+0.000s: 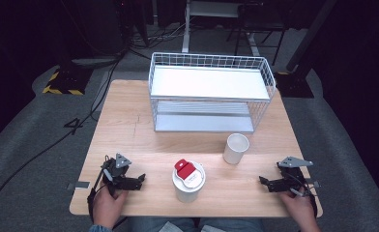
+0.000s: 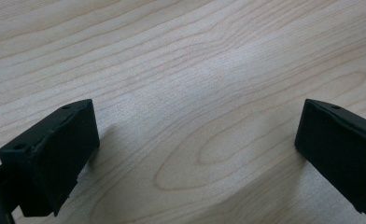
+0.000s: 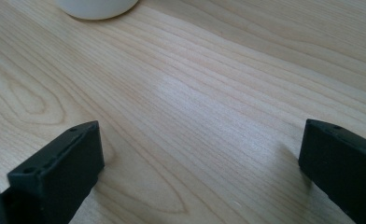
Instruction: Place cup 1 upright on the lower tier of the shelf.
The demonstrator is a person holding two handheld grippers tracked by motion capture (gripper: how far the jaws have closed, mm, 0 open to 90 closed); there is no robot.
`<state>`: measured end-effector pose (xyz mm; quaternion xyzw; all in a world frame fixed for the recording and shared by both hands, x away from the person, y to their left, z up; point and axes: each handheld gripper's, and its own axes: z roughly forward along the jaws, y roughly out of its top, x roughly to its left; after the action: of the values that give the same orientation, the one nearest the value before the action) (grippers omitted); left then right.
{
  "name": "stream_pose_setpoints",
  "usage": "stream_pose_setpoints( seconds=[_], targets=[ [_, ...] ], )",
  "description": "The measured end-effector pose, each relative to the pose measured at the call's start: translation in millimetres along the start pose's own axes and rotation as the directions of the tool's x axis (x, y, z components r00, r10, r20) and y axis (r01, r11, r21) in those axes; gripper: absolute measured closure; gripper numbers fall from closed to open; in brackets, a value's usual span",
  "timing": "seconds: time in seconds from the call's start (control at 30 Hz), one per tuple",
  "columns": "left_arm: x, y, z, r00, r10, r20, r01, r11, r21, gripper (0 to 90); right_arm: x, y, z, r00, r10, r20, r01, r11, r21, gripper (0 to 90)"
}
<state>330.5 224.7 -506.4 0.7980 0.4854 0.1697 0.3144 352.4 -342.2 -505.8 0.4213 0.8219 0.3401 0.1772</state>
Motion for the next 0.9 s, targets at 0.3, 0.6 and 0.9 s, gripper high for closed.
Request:
stream_pose_setpoints(
  seconds=[0.3, 0.6, 0.9],
  targets=[
    [0.0, 0.2, 0.1, 1.0000, -0.002, -0.003, 0.002, 1.0000, 0.001, 0.3, 0.0, 0.2, 0.1, 1.0000, 0.000, 0.000, 0.000, 1.000, 0.001, 0.1],
    [0.2, 0.5, -0.1, 1.0000, -0.001, 0.000, 0.001, 1.0000, 0.005, 0.3, -0.1, 0.4, 0.2, 1.0000, 0.003, -0.002, -0.003, 1.000, -0.001, 0.4],
    [0.1, 0.4, 0.1, 1.0000, -0.002, -0.003, 0.002, 1.0000, 0.002, 0.3, -2.3, 4.7, -5.1, 0.9995, 0.026, -0.017, -0.026, 1.000, -0.014, 2.7]
  ],
)
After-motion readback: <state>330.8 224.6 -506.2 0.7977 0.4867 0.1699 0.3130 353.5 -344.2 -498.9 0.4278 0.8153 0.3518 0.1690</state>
